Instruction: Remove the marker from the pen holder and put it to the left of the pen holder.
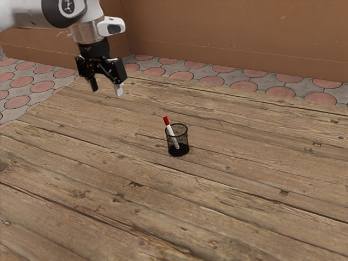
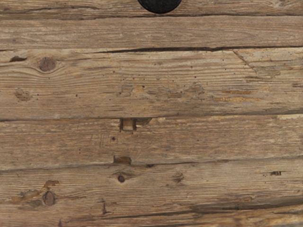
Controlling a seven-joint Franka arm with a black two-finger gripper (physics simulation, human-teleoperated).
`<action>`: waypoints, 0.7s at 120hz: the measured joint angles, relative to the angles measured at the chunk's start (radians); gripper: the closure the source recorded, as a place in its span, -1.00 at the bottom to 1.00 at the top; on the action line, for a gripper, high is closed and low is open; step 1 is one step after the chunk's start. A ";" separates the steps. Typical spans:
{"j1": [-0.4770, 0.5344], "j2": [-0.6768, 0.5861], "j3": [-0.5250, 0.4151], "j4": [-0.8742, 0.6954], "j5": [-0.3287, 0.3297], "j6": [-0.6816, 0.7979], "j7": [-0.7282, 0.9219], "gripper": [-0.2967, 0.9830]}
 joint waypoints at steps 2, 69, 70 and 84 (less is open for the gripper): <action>0.000 0.000 0.000 0.000 0.000 0.000 0.000 -0.54; -0.005 0.310 -0.028 -0.196 -0.059 0.319 -0.061 -0.54; -0.005 0.312 -0.029 -0.198 -0.059 0.323 -0.062 -0.54; -0.005 0.342 -0.030 -0.203 -0.066 0.401 -0.079 -0.54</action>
